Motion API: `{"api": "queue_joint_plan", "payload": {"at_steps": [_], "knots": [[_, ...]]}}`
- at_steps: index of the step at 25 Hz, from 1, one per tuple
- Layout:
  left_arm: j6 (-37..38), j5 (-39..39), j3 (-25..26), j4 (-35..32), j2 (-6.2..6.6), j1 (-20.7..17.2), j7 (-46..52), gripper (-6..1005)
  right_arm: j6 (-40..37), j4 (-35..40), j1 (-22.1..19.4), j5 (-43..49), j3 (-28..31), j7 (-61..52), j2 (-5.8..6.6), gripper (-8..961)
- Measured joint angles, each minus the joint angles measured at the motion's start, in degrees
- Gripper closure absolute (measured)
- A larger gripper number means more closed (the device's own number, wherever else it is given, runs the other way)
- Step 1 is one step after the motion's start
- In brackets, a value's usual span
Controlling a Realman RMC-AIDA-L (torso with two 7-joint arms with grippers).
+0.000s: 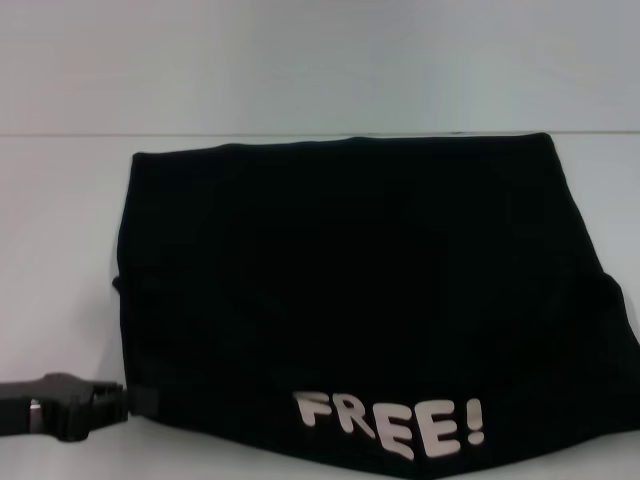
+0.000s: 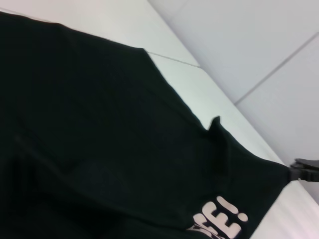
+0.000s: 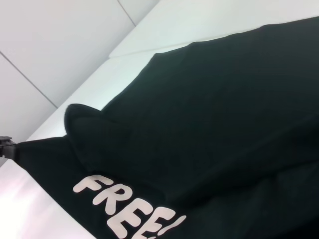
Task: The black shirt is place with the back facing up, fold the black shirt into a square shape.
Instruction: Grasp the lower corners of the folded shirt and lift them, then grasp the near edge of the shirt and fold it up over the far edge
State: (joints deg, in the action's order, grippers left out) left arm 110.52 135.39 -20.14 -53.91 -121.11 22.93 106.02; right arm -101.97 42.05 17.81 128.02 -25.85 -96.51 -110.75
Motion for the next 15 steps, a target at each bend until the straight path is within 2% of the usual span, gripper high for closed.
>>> {"api": "queue_joint_plan", "payload": {"at_steps": [9, 12, 15], "knots": [[3.4, 2.0, 0.3, -0.1, -0.59, -1.8, -1.2, 984, -3.1, 0.4, -3.3, 0.1, 1.1, 2.6, -0.26, 920], [2.6, 2.0, 0.4, -0.1, -0.45, -1.1, -1.1, 984, -2.7, 0.0, -2.5, 0.1, 1.5, 2.9, -0.41, 920], [0.9, 1.8, 0.4, 0.2, 0.35, 1.2, -0.6, 984, -2.5, 0.1, -1.2, -0.2, 2.9, 2.9, -0.56, 920]]}}
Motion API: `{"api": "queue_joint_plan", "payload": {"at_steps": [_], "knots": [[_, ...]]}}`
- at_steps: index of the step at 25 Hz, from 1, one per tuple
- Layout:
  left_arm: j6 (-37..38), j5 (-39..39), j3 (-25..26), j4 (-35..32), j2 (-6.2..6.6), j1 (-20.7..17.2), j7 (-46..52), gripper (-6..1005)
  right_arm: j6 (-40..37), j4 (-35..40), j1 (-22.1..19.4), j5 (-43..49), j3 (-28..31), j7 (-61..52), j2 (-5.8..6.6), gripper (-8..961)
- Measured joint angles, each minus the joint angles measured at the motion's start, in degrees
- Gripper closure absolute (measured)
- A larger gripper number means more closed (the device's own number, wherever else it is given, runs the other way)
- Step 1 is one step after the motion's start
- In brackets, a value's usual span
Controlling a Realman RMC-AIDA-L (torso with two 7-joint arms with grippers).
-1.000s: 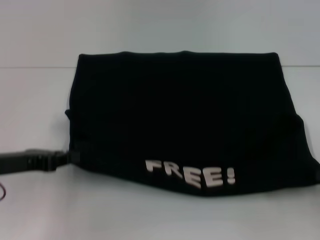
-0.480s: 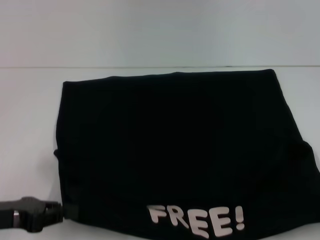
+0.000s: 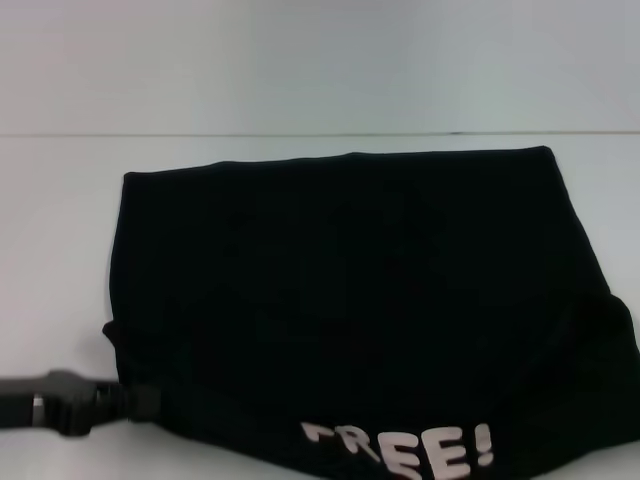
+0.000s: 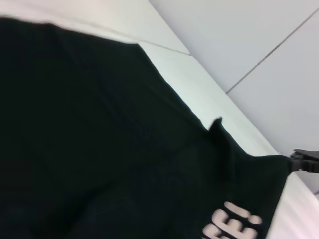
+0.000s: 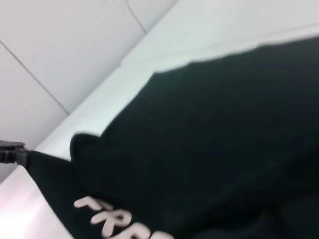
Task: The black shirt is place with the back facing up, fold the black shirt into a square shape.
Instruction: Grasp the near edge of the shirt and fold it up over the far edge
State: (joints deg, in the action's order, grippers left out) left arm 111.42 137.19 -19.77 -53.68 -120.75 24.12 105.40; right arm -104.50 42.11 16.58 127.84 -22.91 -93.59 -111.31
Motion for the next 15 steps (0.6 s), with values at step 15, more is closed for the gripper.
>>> {"api": "queue_joint_plan", "payload": {"at_steps": [15], "knots": [[-24.2, 0.3, -1.4, 7.7, 5.83, 15.2, 2.5, 984, 12.2, -1.5, 12.8, -0.5, 10.7, -2.1, 0.77, 920]]}}
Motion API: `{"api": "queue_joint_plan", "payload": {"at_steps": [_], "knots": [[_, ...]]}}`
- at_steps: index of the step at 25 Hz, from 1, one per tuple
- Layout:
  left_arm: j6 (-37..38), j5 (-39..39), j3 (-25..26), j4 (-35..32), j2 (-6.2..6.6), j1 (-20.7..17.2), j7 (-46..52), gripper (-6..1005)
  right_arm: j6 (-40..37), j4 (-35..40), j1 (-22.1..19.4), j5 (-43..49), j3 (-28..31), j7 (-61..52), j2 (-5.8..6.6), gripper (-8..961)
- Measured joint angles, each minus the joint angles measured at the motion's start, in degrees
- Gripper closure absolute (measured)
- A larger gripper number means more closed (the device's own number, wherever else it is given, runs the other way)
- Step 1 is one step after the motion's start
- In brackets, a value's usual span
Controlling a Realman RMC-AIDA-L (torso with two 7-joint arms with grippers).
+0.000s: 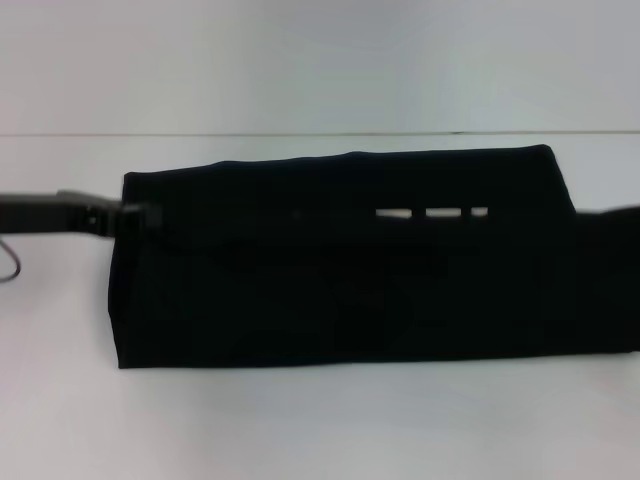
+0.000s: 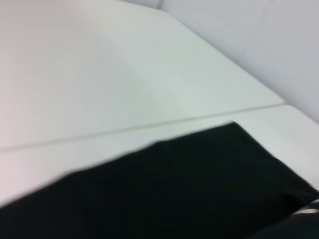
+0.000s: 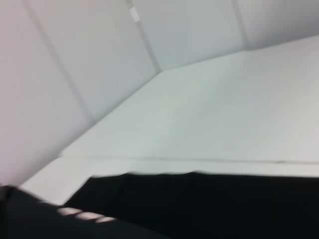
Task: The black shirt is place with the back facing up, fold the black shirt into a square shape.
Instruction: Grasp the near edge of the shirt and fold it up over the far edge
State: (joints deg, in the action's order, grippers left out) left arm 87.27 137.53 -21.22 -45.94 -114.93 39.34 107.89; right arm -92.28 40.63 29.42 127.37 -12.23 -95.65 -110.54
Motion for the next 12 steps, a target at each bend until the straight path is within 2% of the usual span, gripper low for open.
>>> {"api": "queue_joint_plan", "payload": {"at_steps": [1, 2, 3, 5, 6, 7, 8, 12], "knots": [[-2.0, 0.0, -0.4, 1.0, 0.27, 0.8, 0.0, 984, 2.3, -0.6, 1.0, 0.0, -0.1, -0.4, 0.04, 920], [-7.3, 0.0, -2.1, 3.2, 0.81, 2.5, 0.4, 984, 7.0, -2.3, 2.8, 0.1, -0.5, -1.4, 0.21, 920], [-7.3, 0.0, -2.1, 3.2, 0.81, 2.5, 0.4, 984, 7.0, -2.3, 2.8, 0.1, -0.5, -1.4, 0.21, 920], [-12.5, 0.1, -4.8, 4.5, 0.99, 3.7, 1.5, 984, 12.4, -5.0, 4.9, 0.2, -1.3, -2.1, 0.44, 921], [-14.5, 0.1, -6.1, 4.9, 0.96, 4.1, 2.0, 984, 14.7, -6.1, 5.7, 0.2, -1.9, -2.4, 0.53, 921], [-17.0, 0.1, -7.5, 5.1, 0.80, 4.5, 2.4, 983, 20.2, -8.7, 7.6, 0.2, -3.6, -3.1, 0.72, 921], [-19.3, 0.1, -8.8, 5.5, 0.62, 4.9, 2.6, 983, 20.2, -8.7, 7.6, 0.2, -3.6, -3.1, 0.72, 921], [-28.5, 0.1, -13.1, 8.0, 0.17, 6.8, 3.5, 983, 32.1, -13.1, 11.5, 0.3, -7.2, -4.0, 0.44, 921]]}}
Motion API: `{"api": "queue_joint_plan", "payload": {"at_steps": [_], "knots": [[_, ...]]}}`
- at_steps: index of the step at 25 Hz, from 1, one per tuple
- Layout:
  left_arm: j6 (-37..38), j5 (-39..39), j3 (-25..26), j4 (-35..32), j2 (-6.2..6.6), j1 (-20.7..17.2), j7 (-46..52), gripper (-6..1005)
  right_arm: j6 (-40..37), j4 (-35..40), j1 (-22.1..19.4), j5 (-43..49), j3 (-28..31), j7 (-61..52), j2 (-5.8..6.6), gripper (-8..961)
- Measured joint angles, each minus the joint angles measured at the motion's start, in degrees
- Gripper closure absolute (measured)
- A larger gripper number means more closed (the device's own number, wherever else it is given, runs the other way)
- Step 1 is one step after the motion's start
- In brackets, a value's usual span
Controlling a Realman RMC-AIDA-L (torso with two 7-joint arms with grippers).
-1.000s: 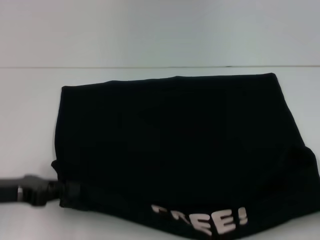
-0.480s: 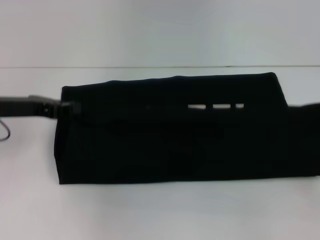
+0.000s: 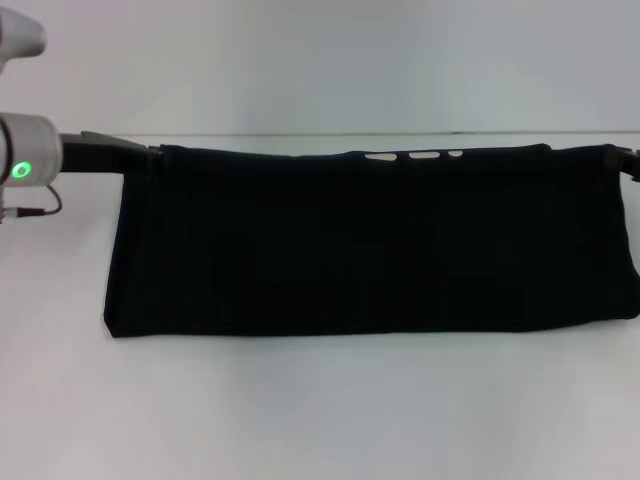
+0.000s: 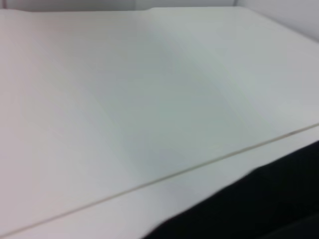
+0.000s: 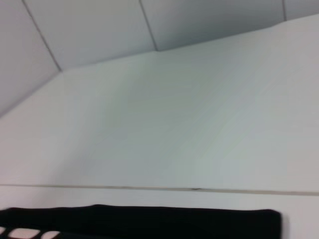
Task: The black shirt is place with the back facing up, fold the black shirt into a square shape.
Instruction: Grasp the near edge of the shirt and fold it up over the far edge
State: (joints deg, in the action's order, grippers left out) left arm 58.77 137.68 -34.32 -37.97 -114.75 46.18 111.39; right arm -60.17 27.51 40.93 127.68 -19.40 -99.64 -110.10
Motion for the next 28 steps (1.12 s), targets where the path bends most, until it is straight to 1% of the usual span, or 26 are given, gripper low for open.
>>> {"api": "queue_joint_plan", "payload": {"at_steps": [4, 7, 12, 15, 22, 26, 27, 28], "knots": [[-7.5, 0.3, -4.0, 2.9, -0.33, 1.9, 0.4, 978, 9.9, -4.1, 3.4, 0.0, -3.5, -0.1, -0.34, 920], [-12.1, 0.3, -6.4, 4.3, -0.86, 2.6, 0.5, 973, 16.4, -5.9, 5.5, -0.1, -4.5, 0.3, -1.04, 920], [-16.5, 0.3, -7.8, 5.5, -1.63, 3.4, 0.6, 967, 23.6, -7.4, 8.3, -0.2, -6.7, 0.6, -2.11, 920], [-17.5, 0.3, -7.8, 5.6, -1.85, 3.8, 0.7, 962, 25.0, -7.4, 9.1, -0.2, -7.1, 0.7, -2.44, 921], [-19.0, -0.1, -7.8, 6.1, -1.86, 4.3, 0.8, 953, 26.6, -7.6, 9.7, -0.4, -7.2, 0.7, -2.38, 906], [-21.4, -0.1, -7.8, 8.0, -2.03, 4.6, 0.8, 947, 27.5, -7.7, 10.0, -0.4, -7.2, 1.4, -2.97, 894], [-22.9, 0.0, -7.8, 8.7, -2.35, 4.8, 0.8, 946, 27.7, -7.8, 10.2, -0.4, -7.3, 1.5, -3.11, 890], [-22.9, 0.0, -7.8, 8.7, -2.35, 4.8, 0.8, 945, 27.9, -7.8, 10.3, -0.4, -7.3, 1.5, -3.19, 887]]}}
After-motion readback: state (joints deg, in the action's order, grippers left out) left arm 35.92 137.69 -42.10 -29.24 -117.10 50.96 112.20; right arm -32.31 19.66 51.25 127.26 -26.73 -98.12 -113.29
